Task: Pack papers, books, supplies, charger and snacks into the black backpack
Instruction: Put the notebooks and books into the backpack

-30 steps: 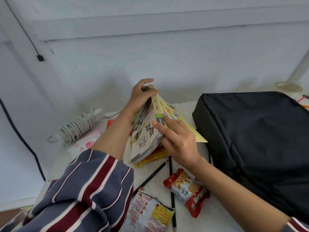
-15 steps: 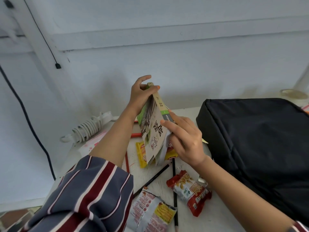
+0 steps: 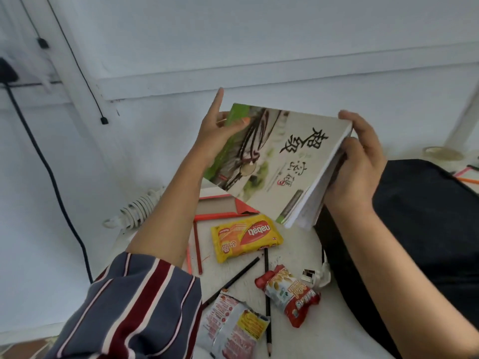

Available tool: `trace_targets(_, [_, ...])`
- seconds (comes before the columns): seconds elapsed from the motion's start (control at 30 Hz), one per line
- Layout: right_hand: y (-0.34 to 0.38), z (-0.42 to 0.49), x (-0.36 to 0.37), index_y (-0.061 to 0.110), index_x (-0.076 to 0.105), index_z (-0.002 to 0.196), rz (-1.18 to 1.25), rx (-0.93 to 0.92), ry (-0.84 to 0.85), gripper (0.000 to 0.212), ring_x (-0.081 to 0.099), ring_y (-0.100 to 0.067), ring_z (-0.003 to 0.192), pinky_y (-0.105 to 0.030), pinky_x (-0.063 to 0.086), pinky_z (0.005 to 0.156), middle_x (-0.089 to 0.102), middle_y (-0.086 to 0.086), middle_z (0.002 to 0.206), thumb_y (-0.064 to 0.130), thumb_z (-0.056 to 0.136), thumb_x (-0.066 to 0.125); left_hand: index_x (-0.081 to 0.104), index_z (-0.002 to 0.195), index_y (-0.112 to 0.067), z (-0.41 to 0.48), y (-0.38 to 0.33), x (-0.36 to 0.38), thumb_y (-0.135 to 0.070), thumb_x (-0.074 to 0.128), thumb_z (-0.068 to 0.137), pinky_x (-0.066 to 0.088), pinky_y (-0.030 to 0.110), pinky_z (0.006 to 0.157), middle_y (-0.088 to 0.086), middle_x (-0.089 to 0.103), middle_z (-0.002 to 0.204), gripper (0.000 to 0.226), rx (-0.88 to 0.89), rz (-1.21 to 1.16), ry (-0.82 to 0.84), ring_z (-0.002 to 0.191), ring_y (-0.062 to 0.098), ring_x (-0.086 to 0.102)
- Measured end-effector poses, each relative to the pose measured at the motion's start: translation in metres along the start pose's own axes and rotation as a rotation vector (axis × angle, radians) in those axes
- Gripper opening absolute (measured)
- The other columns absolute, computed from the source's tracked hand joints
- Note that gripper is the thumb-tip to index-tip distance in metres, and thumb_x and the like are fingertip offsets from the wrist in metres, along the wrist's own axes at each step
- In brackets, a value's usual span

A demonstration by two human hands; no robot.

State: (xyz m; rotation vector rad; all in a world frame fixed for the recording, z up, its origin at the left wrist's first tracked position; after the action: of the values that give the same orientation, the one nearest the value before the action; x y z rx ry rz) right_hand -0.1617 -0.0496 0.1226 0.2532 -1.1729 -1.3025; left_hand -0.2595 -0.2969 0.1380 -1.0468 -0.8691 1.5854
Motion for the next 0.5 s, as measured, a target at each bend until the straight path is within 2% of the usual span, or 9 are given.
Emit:
trace_targets(0.07, [-0.001,0.007,-0.008,0.027,0.071,0.081,0.044,0.118,-0.015,0.049,0.059,-0.017,0.083,-0.025,0.049,0.068,0.063,-0.006,0.102,-0.008,0.083,0.036,-0.004,0.146,-0.041,-0.005,0.0,0.009,-0.039,0.07,0.078,0.031,0.029,0.105,0.002,0.037,0.14,0.102,-0.048,0.092,0.102,0.122,0.013,0.043])
trace_targets(0.1, [-0.001,0.009,-0.013,0.028,0.072,0.08,0.046,0.163,-0.018,0.05,0.058,-0.019,0.084,-0.028,0.049,0.068,0.061,-0.012,0.106,-0.006,0.083,0.035,-0.01,0.144,-0.045,-0.008,-0.001,0.013,-0.043,0.072,0.073,0.027,0.033,0.11,0.002,0.022,0.152,0.108,-0.058,0.085,0.154,0.131,0.015,0.036])
trace_targets(0.17, [-0.001,0.013,-0.024,0.028,0.07,0.086,0.056,0.244,-0.024,0.048,0.06,-0.017,0.073,-0.027,0.049,0.063,0.063,-0.011,0.096,-0.005,0.085,0.033,-0.008,0.143,-0.049,-0.018,-0.006,0.024,-0.039,0.07,0.074,0.021,0.034,0.114,-0.008,-0.004,0.158,0.105,-0.037,0.093,0.256,0.141,0.016,0.021])
trace_targets(0.2, [-0.001,0.015,-0.031,0.027,0.067,0.09,0.069,0.288,-0.029,0.047,0.059,-0.013,0.063,-0.024,0.048,0.057,0.063,-0.006,0.083,-0.004,0.086,0.032,0.003,0.144,-0.047,-0.025,-0.011,0.032,-0.032,0.067,0.08,0.02,0.03,0.113,-0.013,0.0,0.157,0.093,-0.009,0.122,0.297,0.141,0.013,0.019])
trace_targets(0.23, [-0.002,0.016,-0.038,0.027,0.065,0.094,0.086,0.332,-0.031,0.046,0.056,-0.01,0.056,-0.022,0.046,0.053,0.062,0.0,0.07,-0.003,0.086,0.031,0.02,0.143,-0.043,-0.032,-0.015,0.04,-0.026,0.064,0.085,0.024,0.024,0.109,-0.014,0.016,0.154,0.076,0.014,0.133,0.318,0.138,0.01,0.025])
trace_targets(0.3, [-0.003,0.019,-0.053,0.027,0.063,0.098,0.115,0.402,-0.021,0.047,0.053,-0.01,0.052,-0.022,0.044,0.053,0.06,0.005,0.056,-0.003,0.086,0.029,0.054,0.122,-0.032,-0.044,-0.02,0.053,-0.015,0.06,0.088,0.04,0.016,0.092,-0.013,0.051,0.13,0.038,0.004,0.073,0.299,0.115,0.004,0.053])
trace_targets(0.33, [-0.002,0.02,-0.059,0.028,0.063,0.099,0.108,0.417,-0.008,0.047,0.054,-0.011,0.054,-0.023,0.046,0.055,0.061,0.004,0.057,-0.003,0.086,0.029,0.061,0.108,-0.031,-0.05,-0.022,0.06,-0.014,0.059,0.087,0.044,0.016,0.086,-0.014,0.059,0.116,0.027,-0.018,0.039,0.286,0.101,0.0,0.06])
trace_targets(0.4, [0.004,0.024,-0.073,0.028,0.064,0.102,0.058,0.418,0.037,0.049,0.057,-0.014,0.062,-0.027,0.048,0.06,0.065,-0.001,0.071,-0.002,0.085,0.03,0.066,0.097,-0.033,-0.058,-0.022,0.072,-0.015,0.062,0.085,0.043,0.021,0.093,-0.015,0.062,0.109,0.023,-0.058,0.007,0.246,0.092,-0.004,0.061])
trace_targets(0.5, [0.024,0.037,-0.092,0.035,0.062,0.112,-0.024,0.389,0.204,0.049,0.06,-0.02,0.075,-0.033,0.049,0.068,0.069,-0.004,0.085,0.004,0.09,0.031,0.064,0.105,-0.034,-0.07,-0.029,0.09,-0.014,0.062,0.084,0.037,0.023,0.102,-0.009,0.056,0.124,0.03,-0.071,-0.046,0.197,0.109,0.003,0.054])
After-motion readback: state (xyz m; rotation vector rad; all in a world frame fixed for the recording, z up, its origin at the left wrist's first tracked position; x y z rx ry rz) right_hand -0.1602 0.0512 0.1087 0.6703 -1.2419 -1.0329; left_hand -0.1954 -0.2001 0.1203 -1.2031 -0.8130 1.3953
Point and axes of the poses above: each hand's wrist, its own z-axis towards the middle knuckle, its own x-axis out of the palm, y = z × x, the point moved 10 cm from there along z, towards the middle knuckle
